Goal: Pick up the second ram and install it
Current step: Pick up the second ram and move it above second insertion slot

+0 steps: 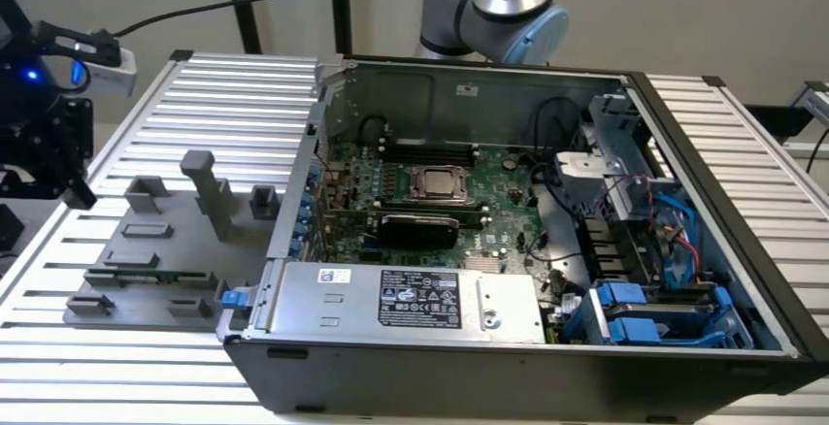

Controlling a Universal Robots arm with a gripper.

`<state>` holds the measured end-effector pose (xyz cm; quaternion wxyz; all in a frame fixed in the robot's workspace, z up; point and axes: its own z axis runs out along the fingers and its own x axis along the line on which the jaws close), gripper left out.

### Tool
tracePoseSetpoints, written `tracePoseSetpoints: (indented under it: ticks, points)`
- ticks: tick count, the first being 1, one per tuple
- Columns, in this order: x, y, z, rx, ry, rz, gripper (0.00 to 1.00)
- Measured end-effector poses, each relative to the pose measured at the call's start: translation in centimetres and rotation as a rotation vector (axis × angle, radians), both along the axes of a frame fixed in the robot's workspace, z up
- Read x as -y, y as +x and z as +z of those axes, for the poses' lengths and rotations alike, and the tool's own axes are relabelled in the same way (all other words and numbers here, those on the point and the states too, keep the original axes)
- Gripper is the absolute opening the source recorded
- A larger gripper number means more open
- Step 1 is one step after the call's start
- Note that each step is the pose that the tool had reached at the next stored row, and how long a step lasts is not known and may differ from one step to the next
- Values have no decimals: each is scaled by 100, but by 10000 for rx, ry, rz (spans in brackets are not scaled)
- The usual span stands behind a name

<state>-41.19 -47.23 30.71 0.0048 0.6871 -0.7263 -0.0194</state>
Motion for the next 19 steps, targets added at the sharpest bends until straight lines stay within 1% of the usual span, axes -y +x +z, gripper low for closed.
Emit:
tracePoseSetpoints:
  ticks: [4, 11, 14, 19]
  points:
    - [0, 4, -25, 79, -3, 517, 11]
    - [2, 62, -79, 171, -7, 838, 11]
    - [3, 106, -103, 198, -8, 902, 11]
    - [14, 214, -147, 203, -8, 988, 11]
